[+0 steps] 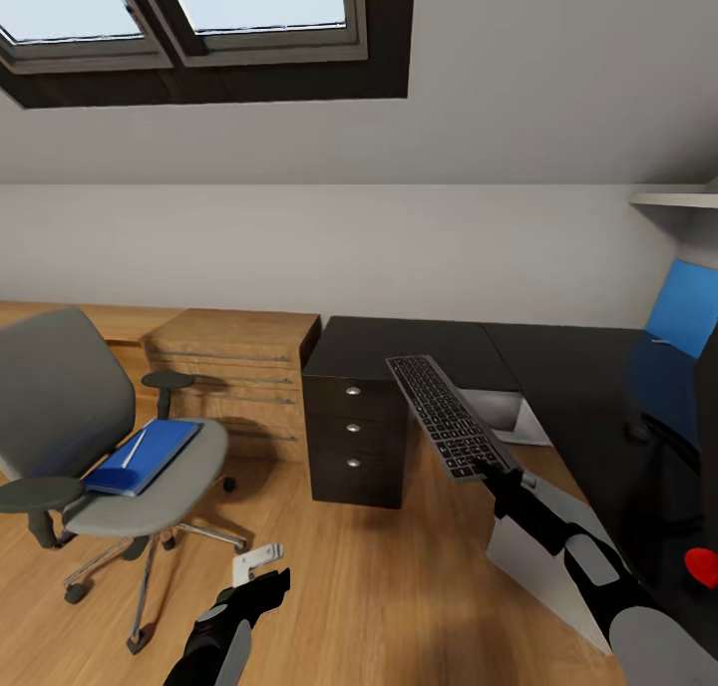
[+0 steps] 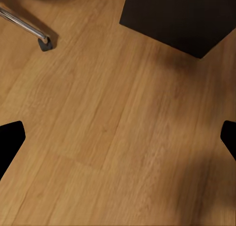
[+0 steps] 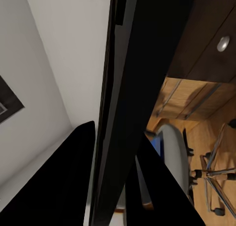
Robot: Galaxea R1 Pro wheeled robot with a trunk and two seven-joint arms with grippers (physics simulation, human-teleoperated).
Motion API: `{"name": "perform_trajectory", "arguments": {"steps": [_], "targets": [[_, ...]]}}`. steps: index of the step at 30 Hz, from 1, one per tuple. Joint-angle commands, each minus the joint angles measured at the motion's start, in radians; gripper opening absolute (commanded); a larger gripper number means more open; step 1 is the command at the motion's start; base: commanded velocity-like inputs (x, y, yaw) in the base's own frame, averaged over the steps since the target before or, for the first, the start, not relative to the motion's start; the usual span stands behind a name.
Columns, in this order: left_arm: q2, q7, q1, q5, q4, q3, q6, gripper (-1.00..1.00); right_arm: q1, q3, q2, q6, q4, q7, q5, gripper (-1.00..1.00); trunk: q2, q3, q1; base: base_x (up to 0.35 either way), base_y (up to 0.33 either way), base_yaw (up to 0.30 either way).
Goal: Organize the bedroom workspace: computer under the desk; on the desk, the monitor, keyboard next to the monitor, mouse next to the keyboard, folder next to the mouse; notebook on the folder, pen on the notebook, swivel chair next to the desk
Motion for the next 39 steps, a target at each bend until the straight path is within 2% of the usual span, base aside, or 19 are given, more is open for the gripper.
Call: {"name": "perform_trajectory", "arguments": {"steps": [1, 14, 39], "targets": [[-0.001, 0.005, 0.000, 0.011, -0.002, 0.001, 0.005, 1.00, -0.001, -0.004, 0.000, 0.011, 0.002, 0.005, -0.010, -1.00, -0.001, -0.001, 0.000, 0.240, 0.000, 0.000], [-0.001, 0.006, 0.000, 0.011, -0.002, 0.001, 0.005, 1.00, -0.001, -0.004, 0.000, 0.011, 0.002, 0.005, -0.010, -1.00, -0.001, -0.001, 0.000, 0.109, 0.000, 0.000], [-0.001, 0.005, 0.000, 0.011, -0.001, 0.000, 0.005, 1.00, -0.001, -0.004, -0.003, 0.013, 0.003, 0.006, -0.009, -1.00, -0.001, -0.001, 0.000, 0.248, 0.000, 0.000]]}}
